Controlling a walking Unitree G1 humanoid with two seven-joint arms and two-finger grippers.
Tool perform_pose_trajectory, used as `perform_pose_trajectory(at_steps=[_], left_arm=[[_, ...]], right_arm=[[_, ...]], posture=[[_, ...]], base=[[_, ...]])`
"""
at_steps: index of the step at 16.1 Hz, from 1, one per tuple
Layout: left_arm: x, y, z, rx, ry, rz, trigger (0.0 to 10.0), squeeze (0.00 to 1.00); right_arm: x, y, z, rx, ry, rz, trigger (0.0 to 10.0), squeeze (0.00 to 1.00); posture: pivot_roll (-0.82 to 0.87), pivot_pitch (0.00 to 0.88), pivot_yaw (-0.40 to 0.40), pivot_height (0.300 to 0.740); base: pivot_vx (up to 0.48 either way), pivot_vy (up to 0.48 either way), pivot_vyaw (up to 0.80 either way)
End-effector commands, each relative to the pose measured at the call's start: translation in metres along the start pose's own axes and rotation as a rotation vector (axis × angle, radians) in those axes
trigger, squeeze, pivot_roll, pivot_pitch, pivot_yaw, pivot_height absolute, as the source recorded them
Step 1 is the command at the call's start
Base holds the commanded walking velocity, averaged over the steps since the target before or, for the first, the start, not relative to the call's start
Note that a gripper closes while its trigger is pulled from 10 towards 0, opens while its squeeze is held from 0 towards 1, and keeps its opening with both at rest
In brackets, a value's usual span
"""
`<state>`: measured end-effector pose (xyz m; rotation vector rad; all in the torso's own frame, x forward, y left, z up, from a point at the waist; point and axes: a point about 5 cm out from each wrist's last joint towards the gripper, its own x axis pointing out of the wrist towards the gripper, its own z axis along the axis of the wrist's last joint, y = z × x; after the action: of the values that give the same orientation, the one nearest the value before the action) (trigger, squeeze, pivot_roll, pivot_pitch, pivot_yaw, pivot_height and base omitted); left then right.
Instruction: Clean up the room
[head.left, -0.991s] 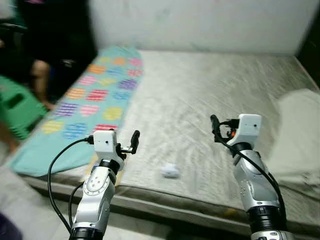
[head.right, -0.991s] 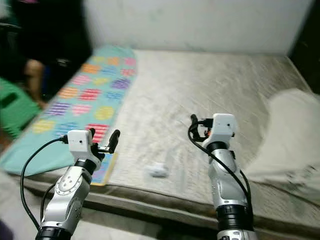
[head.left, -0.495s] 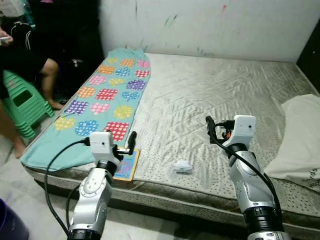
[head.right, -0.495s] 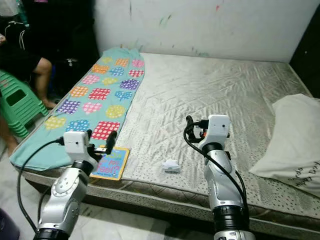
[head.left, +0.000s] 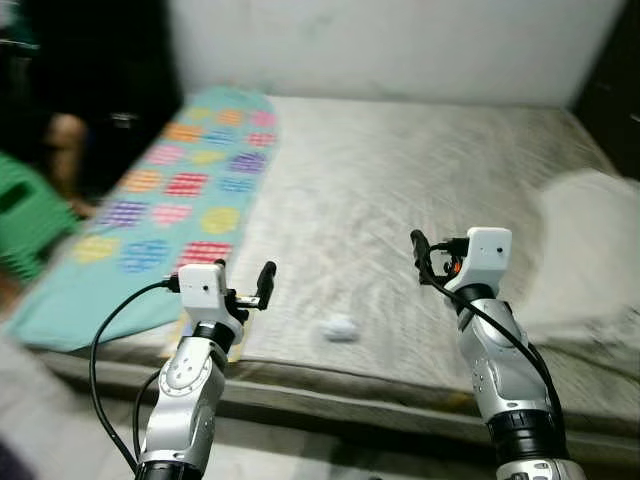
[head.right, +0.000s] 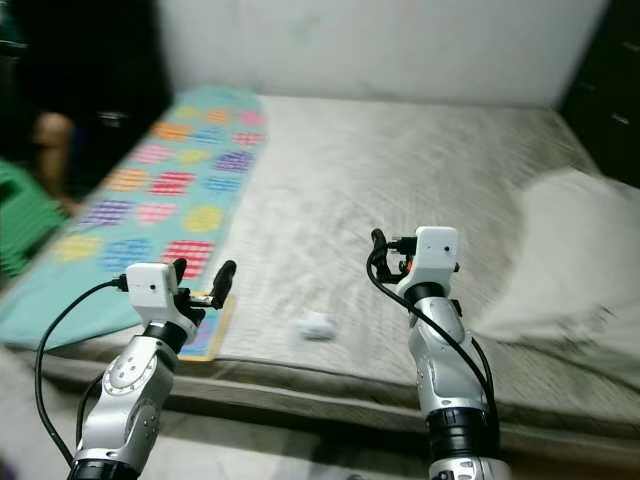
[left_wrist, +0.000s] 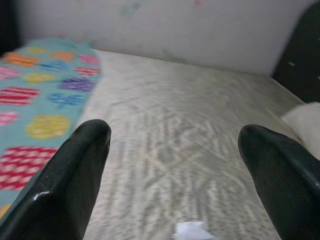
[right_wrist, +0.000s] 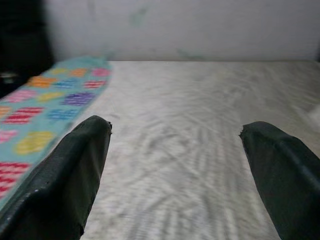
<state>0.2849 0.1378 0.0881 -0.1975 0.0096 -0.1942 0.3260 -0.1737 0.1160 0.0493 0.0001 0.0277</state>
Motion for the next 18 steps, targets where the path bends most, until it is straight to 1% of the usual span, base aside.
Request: perform_pose_trajectory(at_steps=[1,3,10,12,14,16,18], left_arm=[[0.0,-0.001,0.002,0.006,-0.005,-0.01,10.0,0.0],[0.0,-0.002,0.002,0.004,-0.008,-0.016,10.0,0.0],[0.0,-0.001,0.001,0.002,0.005,-0.007,10.0,0.0],[0.0,0.001,-0.002,0.014,0.023,0.016,10.0,0.0],[-0.004,0.007,-0.008,0.038,0.048,0.071,10.0,0.0],[-0.009,0.009,-0.011,0.034,0.049,0.092,10.0,0.0],[-0.015,0.016,-0.014,0.035,0.055,0.147,10.0,0.0]], right_arm=[[0.001,-0.001,-0.001,0.008,0.014,0.0,10.0,0.0],[0.001,-0.001,-0.001,0.002,0.008,0.003,10.0,0.0],[0.0,-0.001,-0.002,-0.003,0.01,0.005,10.0,0.0],[-0.002,-0.001,-0.005,-0.004,0.018,0.009,10.0,0.0],[-0.006,0.0,-0.012,0.003,0.045,0.019,10.0,0.0],[-0.01,0.006,-0.016,-0.008,0.064,0.063,10.0,0.0],[-0.012,0.013,-0.027,-0.021,0.096,0.097,10.0,0.0]], posture=[[-0.07,0.016,0.036,0.74],[-0.07,0.016,0.034,0.74],[-0.07,0.027,0.033,0.74],[-0.07,0.028,0.032,0.74],[-0.07,0.029,0.022,0.74],[-0.06,0.022,-0.006,0.74],[-0.05,0.021,-0.021,0.74]], base=[[0.0,0.0,-0.8],[0.0,0.0,-0.8],[0.0,0.0,0.0],[0.0,0.0,0.0],[0.0,0.0,0.0],[0.0,0.0,0.0],[0.0,0.0,0.0]])
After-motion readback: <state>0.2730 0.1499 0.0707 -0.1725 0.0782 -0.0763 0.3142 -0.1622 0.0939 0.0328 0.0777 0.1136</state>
